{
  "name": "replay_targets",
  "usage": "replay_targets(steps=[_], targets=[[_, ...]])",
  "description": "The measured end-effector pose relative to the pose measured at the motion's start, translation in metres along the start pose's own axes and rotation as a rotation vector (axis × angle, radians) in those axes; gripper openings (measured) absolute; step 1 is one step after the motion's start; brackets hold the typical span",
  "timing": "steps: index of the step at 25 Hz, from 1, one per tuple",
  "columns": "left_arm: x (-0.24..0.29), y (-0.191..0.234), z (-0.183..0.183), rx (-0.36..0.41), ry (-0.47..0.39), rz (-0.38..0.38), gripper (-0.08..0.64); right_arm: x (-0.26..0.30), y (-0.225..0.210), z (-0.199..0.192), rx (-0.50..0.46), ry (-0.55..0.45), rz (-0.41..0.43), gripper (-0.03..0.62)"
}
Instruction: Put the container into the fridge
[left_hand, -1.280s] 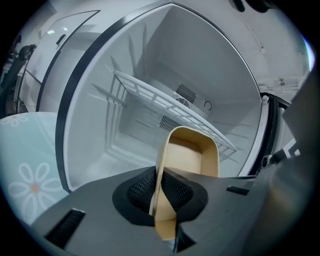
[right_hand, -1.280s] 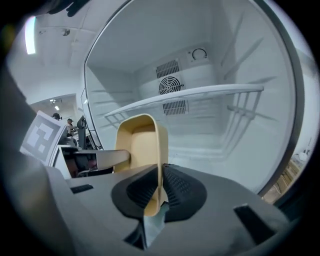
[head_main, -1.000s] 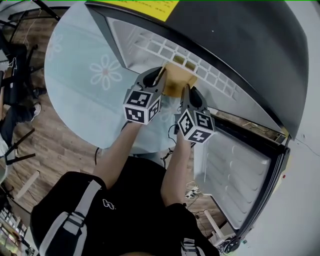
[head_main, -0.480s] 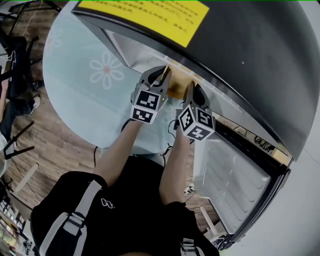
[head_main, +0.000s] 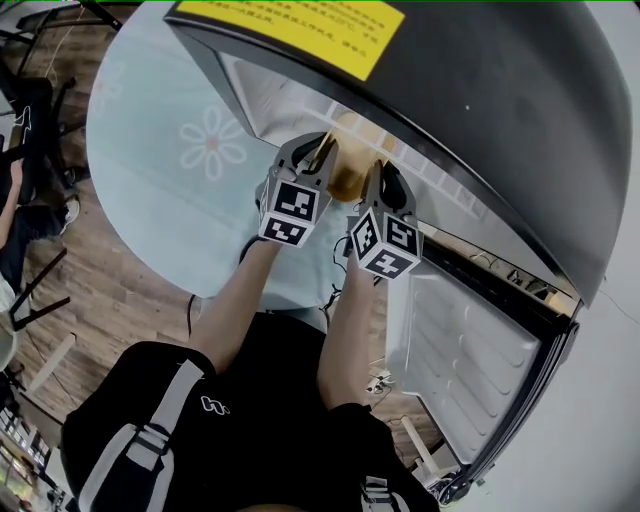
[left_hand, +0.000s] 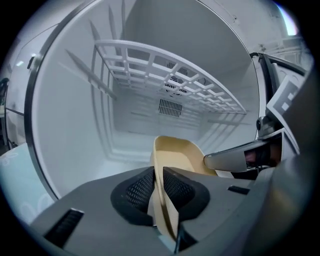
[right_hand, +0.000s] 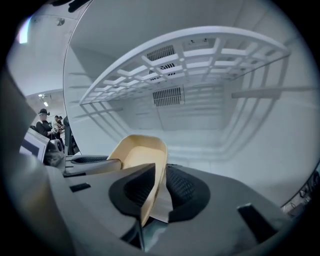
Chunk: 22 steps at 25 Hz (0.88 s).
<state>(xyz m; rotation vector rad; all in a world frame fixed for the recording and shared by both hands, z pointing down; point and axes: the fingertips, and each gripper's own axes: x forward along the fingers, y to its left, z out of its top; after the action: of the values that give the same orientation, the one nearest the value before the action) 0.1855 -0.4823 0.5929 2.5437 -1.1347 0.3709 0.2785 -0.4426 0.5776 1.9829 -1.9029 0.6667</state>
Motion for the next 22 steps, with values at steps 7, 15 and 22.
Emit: replay_targets(steps=[7, 15, 22], targets=[[-0.034, -0.004, 0.035, 0.015, -0.08, 0.01, 0.05, -0.033, 0.012, 0.022, -0.037, -0.056, 0.009, 0.073], [-0.076, -0.033, 0.076, -0.01, -0.204, -0.064, 0.0, -0.084, 0.026, 0.063, -0.079, -0.21, 0.03, 0.006], [-0.131, -0.055, 0.102, -0.025, -0.284, -0.112, -0.002, -0.139, 0.055, 0.081, -0.096, -0.344, 0.111, 0.005]])
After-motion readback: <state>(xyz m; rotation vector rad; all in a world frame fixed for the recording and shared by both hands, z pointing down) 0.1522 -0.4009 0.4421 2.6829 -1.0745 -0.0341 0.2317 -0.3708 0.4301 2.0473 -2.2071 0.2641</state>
